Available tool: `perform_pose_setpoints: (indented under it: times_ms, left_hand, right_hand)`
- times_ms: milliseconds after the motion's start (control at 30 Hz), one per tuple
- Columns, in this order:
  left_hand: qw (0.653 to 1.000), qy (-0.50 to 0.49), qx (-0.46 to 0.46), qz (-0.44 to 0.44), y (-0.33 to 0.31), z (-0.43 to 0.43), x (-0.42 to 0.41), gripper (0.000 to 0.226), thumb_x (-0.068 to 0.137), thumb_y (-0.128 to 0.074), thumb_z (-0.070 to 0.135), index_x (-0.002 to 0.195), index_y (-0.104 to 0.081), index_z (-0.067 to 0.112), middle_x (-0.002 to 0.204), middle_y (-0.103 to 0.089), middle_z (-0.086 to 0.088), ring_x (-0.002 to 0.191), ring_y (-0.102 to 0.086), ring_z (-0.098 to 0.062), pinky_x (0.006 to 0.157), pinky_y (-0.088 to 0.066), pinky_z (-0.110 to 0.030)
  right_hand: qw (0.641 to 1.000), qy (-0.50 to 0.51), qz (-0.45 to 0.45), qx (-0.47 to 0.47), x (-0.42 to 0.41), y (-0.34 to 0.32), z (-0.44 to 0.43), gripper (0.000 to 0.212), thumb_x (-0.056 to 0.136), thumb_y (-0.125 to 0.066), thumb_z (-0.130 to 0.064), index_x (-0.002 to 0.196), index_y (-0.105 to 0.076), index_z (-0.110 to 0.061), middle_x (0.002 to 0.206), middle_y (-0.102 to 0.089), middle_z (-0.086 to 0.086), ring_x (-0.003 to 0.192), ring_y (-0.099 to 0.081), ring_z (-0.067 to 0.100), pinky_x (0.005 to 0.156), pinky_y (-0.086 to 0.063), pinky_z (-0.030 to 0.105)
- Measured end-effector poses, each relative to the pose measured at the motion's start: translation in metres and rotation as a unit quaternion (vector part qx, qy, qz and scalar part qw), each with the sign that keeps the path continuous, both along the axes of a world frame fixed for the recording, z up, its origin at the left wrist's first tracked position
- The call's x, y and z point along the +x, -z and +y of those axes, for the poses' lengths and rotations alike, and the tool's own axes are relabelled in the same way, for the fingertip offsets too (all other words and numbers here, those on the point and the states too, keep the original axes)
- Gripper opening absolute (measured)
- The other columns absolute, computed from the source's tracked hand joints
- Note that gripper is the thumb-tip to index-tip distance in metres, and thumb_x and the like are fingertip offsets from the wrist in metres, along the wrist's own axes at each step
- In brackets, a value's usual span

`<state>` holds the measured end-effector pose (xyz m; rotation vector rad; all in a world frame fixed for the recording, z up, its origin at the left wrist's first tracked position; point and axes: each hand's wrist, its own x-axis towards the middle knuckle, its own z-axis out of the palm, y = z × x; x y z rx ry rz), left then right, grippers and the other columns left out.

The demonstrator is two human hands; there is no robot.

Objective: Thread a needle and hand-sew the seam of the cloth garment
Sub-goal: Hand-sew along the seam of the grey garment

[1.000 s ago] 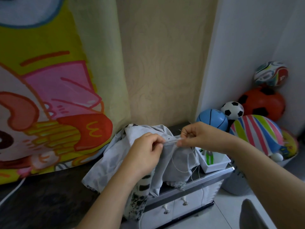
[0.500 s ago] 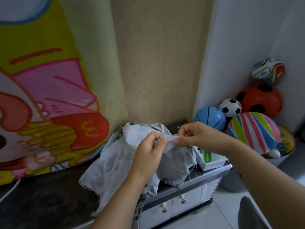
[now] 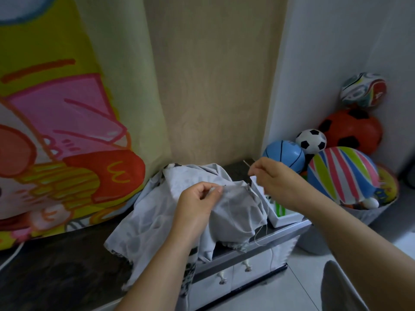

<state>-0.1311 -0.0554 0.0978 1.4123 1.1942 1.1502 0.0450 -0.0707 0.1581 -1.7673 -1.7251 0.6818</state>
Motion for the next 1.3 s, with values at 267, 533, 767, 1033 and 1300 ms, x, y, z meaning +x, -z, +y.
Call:
perform_pose_setpoints:
  times_ms: [267, 533, 767, 1033, 1300]
  left_hand:
    - [0.999, -0.021, 0.015, -0.022, 0.000, -0.003, 0.003, 0.010, 0.088, -0.067, 0.019, 0.079, -0.069, 0.023, 0.076, -0.071, 0.009, 0.075, -0.064, 0.001, 0.067, -0.046, -0.009]
    - [0.999, -0.020, 0.024, -0.029, -0.001, -0.002, 0.003, 0.014, 0.088, -0.067, 0.017, 0.076, -0.069, 0.023, 0.074, -0.071, 0.009, 0.074, -0.064, -0.001, 0.068, -0.047, -0.010]
    - [0.999, -0.022, 0.033, -0.026, -0.002, -0.003, 0.002, 0.012, 0.089, -0.066, 0.017, 0.079, -0.069, 0.022, 0.075, -0.071, 0.009, 0.074, -0.063, 0.000, 0.068, -0.047, -0.010]
    - [0.999, -0.020, 0.038, -0.027, -0.003, -0.005, 0.002, 0.013, 0.089, -0.065, 0.015, 0.078, -0.069, 0.022, 0.073, -0.071, 0.010, 0.073, -0.063, 0.000, 0.068, -0.048, -0.010]
    - [0.998, -0.018, 0.062, 0.014, -0.003, -0.006, 0.001, 0.010, 0.088, -0.066, 0.019, 0.080, -0.069, 0.024, 0.079, -0.071, 0.011, 0.080, -0.065, -0.002, 0.072, -0.049, -0.012]
  right_hand:
    - [0.994, -0.064, -0.021, -0.082, -0.028, 0.010, -0.021, 0.019, 0.097, -0.044, -0.016, 0.084, -0.056, -0.022, 0.044, -0.056, -0.009, 0.040, -0.050, -0.003, 0.047, -0.039, 0.010]
    - [0.995, -0.049, -0.013, -0.088, -0.030, 0.009, -0.018, 0.021, 0.096, -0.044, -0.013, 0.081, -0.057, -0.020, 0.039, -0.055, -0.014, 0.039, -0.050, -0.009, 0.041, -0.035, 0.003]
    - [0.994, -0.047, -0.028, -0.090, -0.030, 0.007, -0.019, 0.016, 0.093, -0.048, -0.013, 0.087, -0.062, -0.018, 0.049, -0.058, -0.012, 0.047, -0.054, -0.003, 0.046, -0.036, 0.007]
    - [0.994, -0.045, -0.036, -0.092, -0.032, 0.005, -0.016, 0.018, 0.095, -0.048, -0.021, 0.082, -0.058, -0.025, 0.052, -0.059, -0.009, 0.042, -0.052, -0.002, 0.042, -0.034, 0.006]
    - [0.993, -0.037, -0.052, -0.102, -0.032, 0.006, -0.013, 0.019, 0.095, -0.051, -0.024, 0.077, -0.056, -0.030, 0.046, -0.055, -0.011, 0.040, -0.051, -0.001, 0.043, -0.035, 0.009]
